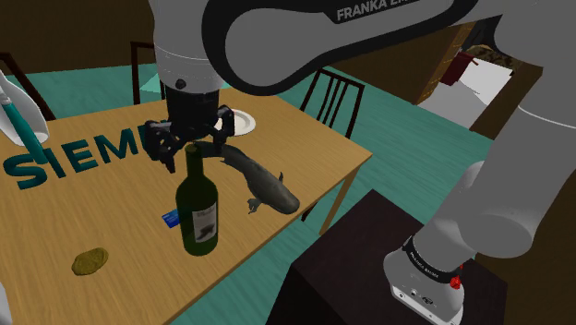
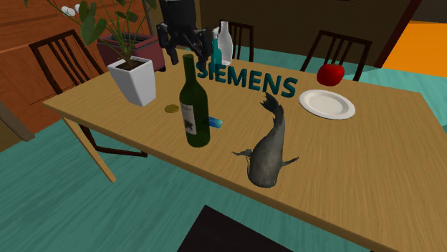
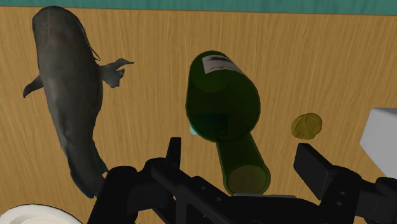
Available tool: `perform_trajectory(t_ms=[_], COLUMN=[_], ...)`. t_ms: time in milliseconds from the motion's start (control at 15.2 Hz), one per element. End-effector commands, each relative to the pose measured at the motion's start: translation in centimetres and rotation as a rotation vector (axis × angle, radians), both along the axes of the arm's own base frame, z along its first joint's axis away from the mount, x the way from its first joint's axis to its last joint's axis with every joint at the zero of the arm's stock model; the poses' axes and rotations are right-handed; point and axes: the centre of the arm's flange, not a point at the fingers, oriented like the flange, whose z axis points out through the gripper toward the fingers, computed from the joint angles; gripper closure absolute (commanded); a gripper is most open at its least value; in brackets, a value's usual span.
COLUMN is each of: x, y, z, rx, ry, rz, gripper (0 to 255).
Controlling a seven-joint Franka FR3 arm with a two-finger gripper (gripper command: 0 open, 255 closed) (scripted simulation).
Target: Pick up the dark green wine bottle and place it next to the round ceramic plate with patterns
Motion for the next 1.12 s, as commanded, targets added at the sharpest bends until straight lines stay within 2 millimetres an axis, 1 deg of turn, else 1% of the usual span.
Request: perform_trajectory(t_ms=[0, 264, 330, 924, 1056], x=[0.0, 0.0, 0.0, 0.0, 0.0], y=[0.0, 0.0, 0.0, 0.0, 0.0], z=[-0.1, -0.1, -0.1, -0.1, 1.0], rx=[0.0, 0.0, 0.0, 0.0, 0.0], ry=[0.0, 0.0, 0.0, 0.0, 0.0], rz=[0.0, 0.0, 0.0, 0.0, 0.0], gripper=[0, 0, 255, 255, 255])
